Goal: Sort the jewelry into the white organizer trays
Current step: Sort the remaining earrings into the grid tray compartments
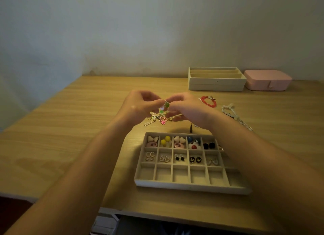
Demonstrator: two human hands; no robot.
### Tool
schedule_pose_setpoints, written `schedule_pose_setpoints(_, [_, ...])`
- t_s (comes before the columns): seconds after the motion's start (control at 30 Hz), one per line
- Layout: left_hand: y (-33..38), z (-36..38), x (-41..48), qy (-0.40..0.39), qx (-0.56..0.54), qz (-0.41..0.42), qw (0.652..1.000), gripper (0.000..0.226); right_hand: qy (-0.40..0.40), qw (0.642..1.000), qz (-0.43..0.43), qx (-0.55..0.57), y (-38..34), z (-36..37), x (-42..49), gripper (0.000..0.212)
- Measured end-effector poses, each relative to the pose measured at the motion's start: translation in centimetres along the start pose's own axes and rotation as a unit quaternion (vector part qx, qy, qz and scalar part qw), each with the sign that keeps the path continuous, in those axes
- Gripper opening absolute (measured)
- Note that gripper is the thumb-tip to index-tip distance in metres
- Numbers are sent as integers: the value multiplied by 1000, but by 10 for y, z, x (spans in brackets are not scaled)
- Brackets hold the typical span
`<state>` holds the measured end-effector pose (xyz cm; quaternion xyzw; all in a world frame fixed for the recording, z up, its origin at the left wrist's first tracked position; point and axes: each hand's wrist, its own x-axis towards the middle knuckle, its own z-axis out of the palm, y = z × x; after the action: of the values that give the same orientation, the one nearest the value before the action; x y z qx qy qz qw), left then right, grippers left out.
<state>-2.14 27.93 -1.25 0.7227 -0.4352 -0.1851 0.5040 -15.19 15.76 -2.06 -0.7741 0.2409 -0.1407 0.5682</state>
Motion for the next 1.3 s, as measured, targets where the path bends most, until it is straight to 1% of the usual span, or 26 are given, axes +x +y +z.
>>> schedule_pose_setpoints(0.07, [4,2,-6,-7,-34,-9,999,13,-19,997,-3,73,1,-5,-8,15])
schedule_pose_setpoints(0.1, [6,3,-8,-12,-45,-12,999,14,-21,996,-8,89,2,-8,-12,15])
schedule_pose_setpoints(0.2, [11,7,-16,-17,-50,-13,999,12,-15,997,-23,75,4,-15,-25,14])
schedule_pose_setpoints(0.33, [18,16,-25,-27,-51,-14,998,12,6,996,-34,88,5,-24,-37,23])
schedule_pose_setpoints(0.43, [23,24,-32,-42,-63,-16,997,12,12,995,-50,88,3,-32,-46,24])
schedule_pose_setpoints(0.5, [26,30,-36,-53,-67,-16,996,12,17,996,-59,70,2,-36,-52,22])
schedule_pose_setpoints(0.6, [30,39,-40,-72,-70,-30,995,13,33,997,-69,14,-1,-43,-61,20])
schedule_pose_setpoints(0.63, [31,41,-40,-78,-68,-38,994,17,38,997,-71,-13,-2,-45,-64,20])
schedule_pose_setpoints(0.7, [32,48,-41,-89,-49,-49,994,31,47,993,-80,-79,-5,-52,-70,18])
schedule_pose_setpoints(0.77, [33,55,-43,-98,-35,-30,994,44,56,985,-95,-137,-7,-59,-76,15])
schedule_pose_setpoints(0.8, [34,59,-44,-105,-45,-16,993,47,58,980,-103,-161,-9,-62,-78,15])
schedule_pose_setpoints(0.87, [37,67,-47,-126,-103,-1,987,46,60,971,-115,-203,-12,-68,-83,14])
schedule_pose_setpoints(0.9, [38,70,-48,-133,-145,-9,980,44,58,968,-120,-214,-13,-69,-85,14])
schedule_pose_setpoints(1.03, [48,83,-52,-158,-321,-86,930,32,46,965,-122,-227,-14,-76,-97,14])
schedule_pose_setpoints(1.17, [49,92,-57,-158,-367,-114,910,31,46,962,-112,-245,-11,-78,-103,16])
schedule_pose_setpoints(1.3, [48,97,-58,-157,-383,-121,902,30,37,972,-78,-218,-9,-81,-108,14])
